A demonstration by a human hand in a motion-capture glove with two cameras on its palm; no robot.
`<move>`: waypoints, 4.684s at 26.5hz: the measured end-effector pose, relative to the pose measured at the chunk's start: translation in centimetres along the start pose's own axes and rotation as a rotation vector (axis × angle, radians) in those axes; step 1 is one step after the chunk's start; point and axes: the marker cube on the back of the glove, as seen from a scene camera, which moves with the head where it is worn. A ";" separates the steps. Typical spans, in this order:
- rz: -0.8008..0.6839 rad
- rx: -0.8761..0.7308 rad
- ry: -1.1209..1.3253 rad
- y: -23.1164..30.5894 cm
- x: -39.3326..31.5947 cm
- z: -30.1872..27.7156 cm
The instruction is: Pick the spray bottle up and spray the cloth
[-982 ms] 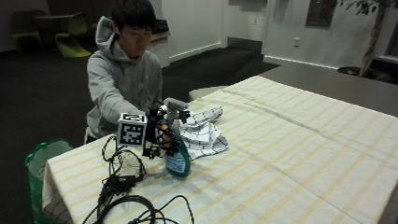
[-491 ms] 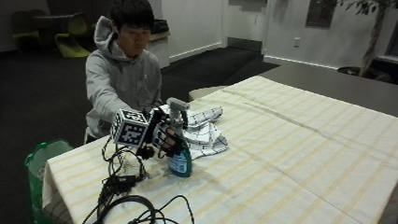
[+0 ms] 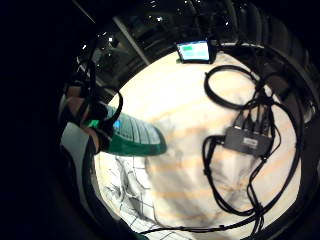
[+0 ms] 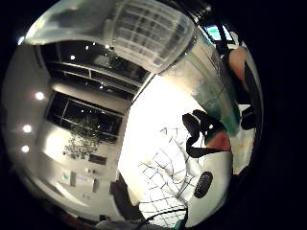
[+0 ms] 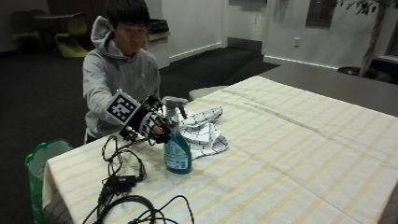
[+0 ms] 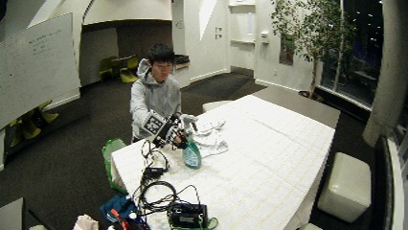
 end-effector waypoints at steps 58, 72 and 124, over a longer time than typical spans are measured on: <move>-0.213 -0.554 -0.165 -5.6 -10.5 9.7; -0.508 -0.688 0.489 -0.8 -15.1 4.7; -0.180 -0.307 -0.722 6.3 -30.7 14.6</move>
